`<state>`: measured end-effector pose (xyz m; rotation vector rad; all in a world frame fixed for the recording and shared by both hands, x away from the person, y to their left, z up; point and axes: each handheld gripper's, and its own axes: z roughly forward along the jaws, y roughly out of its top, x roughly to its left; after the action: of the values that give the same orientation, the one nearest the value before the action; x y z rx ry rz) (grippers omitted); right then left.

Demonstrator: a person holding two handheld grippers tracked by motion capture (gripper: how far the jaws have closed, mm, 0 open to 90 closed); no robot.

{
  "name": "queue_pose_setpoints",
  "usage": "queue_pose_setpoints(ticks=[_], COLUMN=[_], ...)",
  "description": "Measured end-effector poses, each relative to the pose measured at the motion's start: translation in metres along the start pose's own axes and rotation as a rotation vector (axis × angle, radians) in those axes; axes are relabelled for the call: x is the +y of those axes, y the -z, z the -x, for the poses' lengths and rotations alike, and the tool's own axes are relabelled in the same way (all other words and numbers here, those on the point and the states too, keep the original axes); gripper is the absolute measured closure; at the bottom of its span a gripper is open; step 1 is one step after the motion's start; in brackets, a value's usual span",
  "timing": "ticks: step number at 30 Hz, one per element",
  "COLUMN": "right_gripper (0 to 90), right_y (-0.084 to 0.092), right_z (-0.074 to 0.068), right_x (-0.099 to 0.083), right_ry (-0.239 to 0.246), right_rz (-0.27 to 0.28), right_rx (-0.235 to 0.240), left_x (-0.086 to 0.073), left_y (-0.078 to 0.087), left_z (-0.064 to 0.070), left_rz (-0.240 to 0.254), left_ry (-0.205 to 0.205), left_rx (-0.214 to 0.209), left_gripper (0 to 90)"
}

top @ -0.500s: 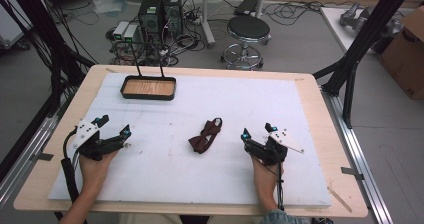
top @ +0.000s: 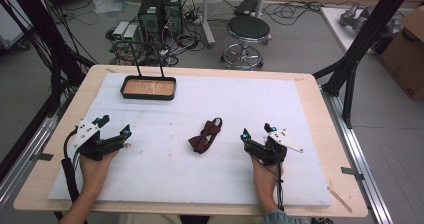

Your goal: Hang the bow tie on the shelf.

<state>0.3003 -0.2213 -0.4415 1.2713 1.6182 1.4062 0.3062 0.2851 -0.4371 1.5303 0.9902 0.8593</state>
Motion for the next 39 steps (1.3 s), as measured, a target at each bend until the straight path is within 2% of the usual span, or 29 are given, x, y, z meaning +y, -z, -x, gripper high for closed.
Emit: queue_pose_setpoints(ticks=[4,8,9,14,17,18,19,20,21,24,25,27,30,34,39], right_gripper=[21.3,21.3,22.0,25.0,28.6,28.6,31.0,31.0,32.5,34.2,34.3,35.9,36.0,38.3,41.0], right_y=[-0.003,-0.008,-0.01,-0.015,-0.025,-0.025,-0.031,-0.031,-0.038,-0.049,-0.052,-0.057,-0.068,-0.082,-0.097], right_z=[0.0,-0.003,-0.003,-0.004,-0.009,-0.009,-0.013,-0.013,-0.017,-0.024,-0.026,-0.028,-0.029,-0.033,-0.034], right_x=[0.0,0.002,0.004,0.013,0.021,0.021,0.024,0.024,0.026,0.025,0.026,0.025,0.025,0.025,0.02], right_ry=[0.019,0.05,0.077,0.097,0.16,0.16,0.186,0.186,0.231,0.296,0.299,0.32,0.321,0.347,0.356], right_rz=[-0.012,-0.052,-0.061,-0.077,-0.12,-0.12,-0.127,-0.127,-0.147,-0.174,-0.192,-0.184,-0.218,-0.242,-0.291], right_rx=[0.026,0.074,0.094,0.196,0.282,0.282,0.342,0.342,0.38,0.421,0.431,0.452,0.481,0.501,0.52], left_x=[0.0,0.0,0.0,0.0,0.0,0.0,0.0,0.0,0.0,0.0,0.0,0.0,0.0,-0.001,-0.001], left_y=[0.0,-0.001,-0.001,-0.001,-0.001,-0.001,-0.001,-0.001,-0.001,-0.001,-0.001,-0.001,-0.001,-0.001,-0.001], left_z=[0.0,0.0,0.0,0.0,0.001,0.001,0.001,0.001,0.001,0.001,0.001,0.001,0.001,0.001,0.001], left_rz=[-0.005,-0.004,-0.005,-0.007,-0.008,-0.008,-0.009,-0.009,-0.009,-0.009,-0.009,-0.009,-0.009,-0.01,-0.011], left_ry=[0.001,0.001,0.0,-0.002,-0.003,-0.003,-0.004,-0.004,-0.004,-0.003,-0.004,-0.003,-0.003,-0.002,-0.002], left_rx=[0.002,0.003,0.002,0.002,0.001,0.001,0.002,0.002,0.001,0.0,0.0,-0.001,-0.002,-0.001,-0.004], left_gripper=[16.6,16.6,16.6,16.6,16.7,16.6,16.7,16.8,16.8,16.8,16.8,16.9,16.9,17.0,17.1])
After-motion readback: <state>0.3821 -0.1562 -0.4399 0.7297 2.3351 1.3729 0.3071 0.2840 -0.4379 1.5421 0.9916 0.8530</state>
